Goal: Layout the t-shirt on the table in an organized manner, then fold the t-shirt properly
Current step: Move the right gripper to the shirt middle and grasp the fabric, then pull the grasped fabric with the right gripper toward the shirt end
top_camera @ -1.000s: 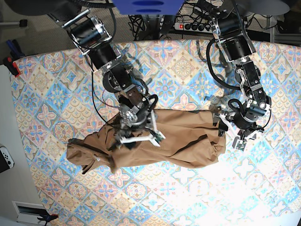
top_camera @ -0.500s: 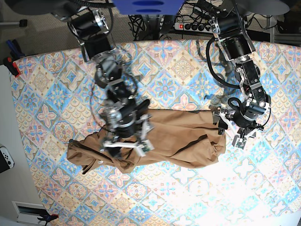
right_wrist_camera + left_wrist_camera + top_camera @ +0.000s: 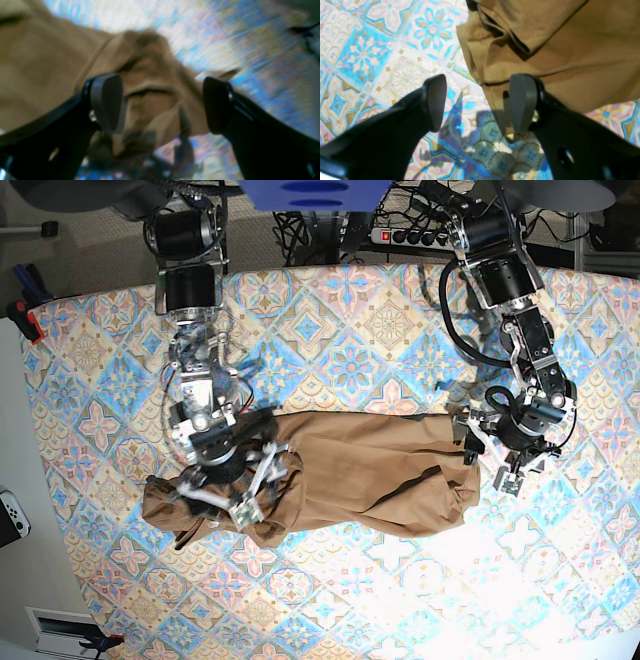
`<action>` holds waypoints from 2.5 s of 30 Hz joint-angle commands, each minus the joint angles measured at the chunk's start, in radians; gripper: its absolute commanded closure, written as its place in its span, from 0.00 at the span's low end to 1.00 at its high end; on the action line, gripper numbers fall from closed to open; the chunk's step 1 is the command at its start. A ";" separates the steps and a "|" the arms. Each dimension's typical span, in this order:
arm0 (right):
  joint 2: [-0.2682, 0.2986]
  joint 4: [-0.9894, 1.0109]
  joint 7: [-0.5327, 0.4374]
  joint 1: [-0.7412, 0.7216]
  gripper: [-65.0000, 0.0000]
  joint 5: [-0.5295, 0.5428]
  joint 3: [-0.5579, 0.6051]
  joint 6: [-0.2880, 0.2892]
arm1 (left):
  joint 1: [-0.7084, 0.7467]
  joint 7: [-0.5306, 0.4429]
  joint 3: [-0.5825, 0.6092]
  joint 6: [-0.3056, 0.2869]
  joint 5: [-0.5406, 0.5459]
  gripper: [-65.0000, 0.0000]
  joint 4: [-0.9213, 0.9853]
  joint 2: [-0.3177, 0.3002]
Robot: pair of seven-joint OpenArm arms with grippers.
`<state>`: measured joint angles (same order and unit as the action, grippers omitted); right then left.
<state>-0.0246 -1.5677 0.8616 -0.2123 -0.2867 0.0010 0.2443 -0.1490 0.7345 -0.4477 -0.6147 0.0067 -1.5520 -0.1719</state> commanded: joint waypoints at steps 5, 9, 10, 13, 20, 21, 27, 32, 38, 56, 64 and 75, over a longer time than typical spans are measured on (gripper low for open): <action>-0.001 0.056 -0.097 -0.019 0.26 0.007 -0.006 -0.004 | -0.021 -0.022 -0.001 0.003 0.014 0.40 -0.017 -0.005; 0.033 0.131 -0.141 -0.022 0.26 0.008 -0.006 -0.004 | -0.021 -0.022 -0.001 0.003 0.014 0.40 -0.017 -0.005; 0.035 0.148 -0.147 -0.022 0.26 0.008 -0.006 -0.004 | -0.021 -0.022 -0.001 0.003 0.014 0.40 -0.017 -0.008; 0.035 0.188 -0.170 -0.022 0.26 0.010 -0.006 -0.004 | -0.021 -0.022 -0.003 0.003 0.013 0.40 -0.017 -0.010; 0.056 0.243 -0.184 -0.023 0.26 0.010 -0.008 -0.004 | -0.021 -0.022 -0.003 0.003 0.011 0.40 -0.017 -0.008; 0.064 0.243 -0.184 -0.023 0.26 0.010 -0.008 -0.004 | -0.021 -0.022 -0.003 0.003 0.009 0.40 -0.017 -0.007; 0.070 0.235 -0.184 -0.023 0.27 0.010 -0.008 -0.004 | -0.021 -0.022 -0.003 0.003 0.009 0.40 -0.017 -0.005; 0.070 0.230 -0.184 -0.023 0.41 0.010 -0.008 -0.004 | -0.021 -0.022 -0.001 0.003 0.009 0.40 -0.017 -0.004; 0.070 0.229 -0.183 -0.023 0.86 0.010 -0.017 -0.004 | -0.021 -0.022 -0.001 0.003 0.009 0.40 -0.017 -0.004; 0.068 -0.222 -0.153 0.050 1.00 0.007 -0.114 -0.004 | -0.021 -0.022 -0.001 0.003 0.011 0.40 -0.017 -0.004; 0.068 -0.218 -0.110 0.066 1.00 0.007 -0.112 -0.004 | -0.021 -0.022 -0.001 0.003 0.013 0.40 -0.017 -0.004; 0.068 -0.181 -0.117 0.069 0.99 0.008 -0.108 -0.004 | 0.016 -0.022 -0.001 0.003 0.013 0.40 -0.071 -0.004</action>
<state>0.0391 -1.7306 0.7673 -0.1219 -0.2840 -0.1055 0.2466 -0.1162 0.7338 -0.4480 -0.6140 0.0067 -1.6012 -0.1665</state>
